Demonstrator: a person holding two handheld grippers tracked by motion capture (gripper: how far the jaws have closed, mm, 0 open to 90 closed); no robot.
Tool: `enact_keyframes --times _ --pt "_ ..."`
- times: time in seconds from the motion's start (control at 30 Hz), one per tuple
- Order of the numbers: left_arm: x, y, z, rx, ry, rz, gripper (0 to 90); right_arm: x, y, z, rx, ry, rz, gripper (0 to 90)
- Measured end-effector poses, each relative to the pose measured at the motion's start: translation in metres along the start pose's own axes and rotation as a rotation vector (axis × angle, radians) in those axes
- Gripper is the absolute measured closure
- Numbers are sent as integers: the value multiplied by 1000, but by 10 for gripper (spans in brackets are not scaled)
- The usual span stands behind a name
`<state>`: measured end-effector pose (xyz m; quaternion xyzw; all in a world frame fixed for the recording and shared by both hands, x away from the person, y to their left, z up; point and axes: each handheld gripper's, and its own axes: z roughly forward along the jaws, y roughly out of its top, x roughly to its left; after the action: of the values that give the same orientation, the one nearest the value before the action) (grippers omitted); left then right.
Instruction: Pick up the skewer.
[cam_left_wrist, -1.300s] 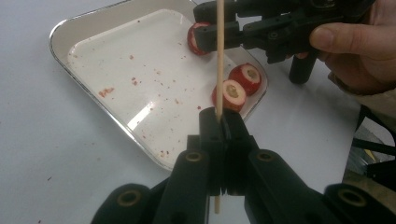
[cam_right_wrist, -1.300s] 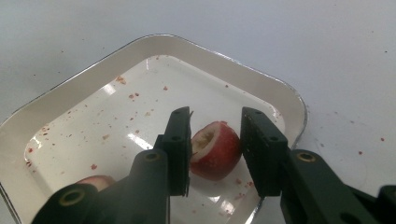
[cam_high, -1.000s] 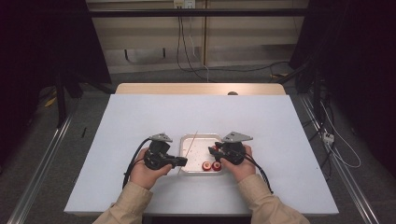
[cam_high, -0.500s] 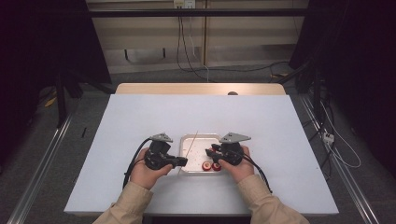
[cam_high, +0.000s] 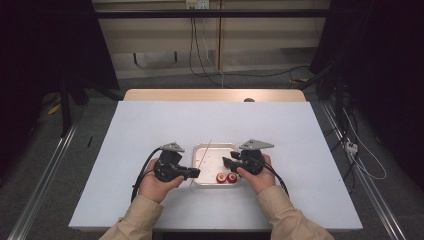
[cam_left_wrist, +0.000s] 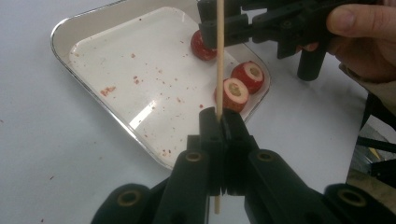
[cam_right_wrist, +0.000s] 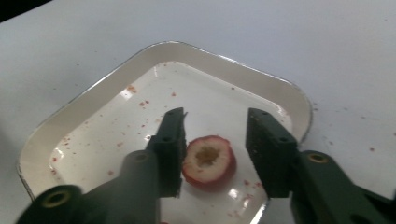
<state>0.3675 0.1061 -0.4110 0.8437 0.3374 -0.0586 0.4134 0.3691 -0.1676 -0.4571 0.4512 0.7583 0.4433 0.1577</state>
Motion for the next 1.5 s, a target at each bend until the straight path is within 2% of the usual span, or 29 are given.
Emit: enact_keyframes --times 0.17,0.23,0.33,0.63,0.77,1.07,1.3,1.37,1.43,1.5 --pt "0 0 0 0 1 1 890 0 -1 0 15 10 -2 600" --pt "0 0 0 0 1 1 890 3 -2 1 33 26 -18 590" --pt "0 0 0 1 3 1 890 7 -5 4 48 31 -38 622" --pt "0 0 0 2 2 2 890 5 -6 6 45 58 6 654" --pt "0 0 1 7 2 1 890 7 -5 3 29 72 0 721" --pt "1 -1 1 16 10 0 889 10 -6 1 50 95 -10 721" --pt "1 -2 1 14 9 0 889 8 -9 -5 59 101 -4 703" --pt "1 -2 2 16 7 1 889 8 -11 -7 62 109 6 645" --pt "0 -2 2 18 9 1 889 9 -12 -8 61 115 7 639" --pt "0 -1 2 23 8 4 889 8 -12 -8 61 115 12 591"
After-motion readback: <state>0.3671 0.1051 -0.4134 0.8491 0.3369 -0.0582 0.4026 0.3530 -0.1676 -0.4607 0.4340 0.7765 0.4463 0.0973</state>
